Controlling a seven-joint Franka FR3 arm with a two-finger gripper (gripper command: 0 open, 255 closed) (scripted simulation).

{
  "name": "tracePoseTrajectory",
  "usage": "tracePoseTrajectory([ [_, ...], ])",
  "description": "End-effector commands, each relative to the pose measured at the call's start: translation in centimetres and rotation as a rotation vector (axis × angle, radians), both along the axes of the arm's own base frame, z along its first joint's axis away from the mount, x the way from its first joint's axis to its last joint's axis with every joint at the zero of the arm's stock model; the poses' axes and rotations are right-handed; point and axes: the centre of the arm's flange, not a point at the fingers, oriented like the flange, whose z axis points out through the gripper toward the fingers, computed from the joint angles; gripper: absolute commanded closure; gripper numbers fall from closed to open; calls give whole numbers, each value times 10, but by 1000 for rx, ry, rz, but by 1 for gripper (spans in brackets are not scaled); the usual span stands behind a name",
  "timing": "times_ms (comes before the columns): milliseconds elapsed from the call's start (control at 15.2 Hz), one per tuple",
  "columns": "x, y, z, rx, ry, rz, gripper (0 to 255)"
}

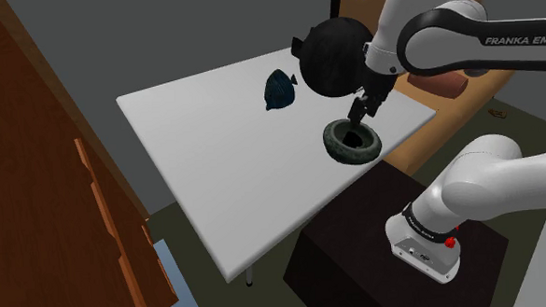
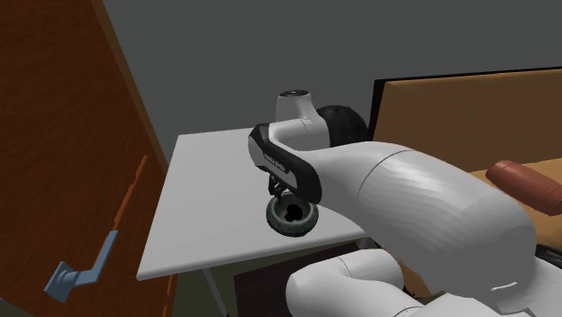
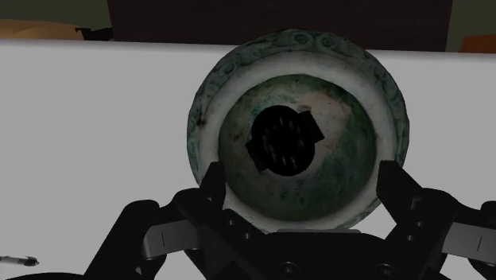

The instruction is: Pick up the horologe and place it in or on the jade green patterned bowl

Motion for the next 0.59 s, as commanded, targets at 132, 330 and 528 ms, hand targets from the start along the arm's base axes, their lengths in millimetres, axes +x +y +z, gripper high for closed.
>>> tracePoseTrajectory([
  [132, 1, 1, 33, 0, 1, 0, 0],
  [330, 1, 1, 33, 0, 1, 0, 0],
  [528, 1, 1, 33, 0, 1, 0, 0],
])
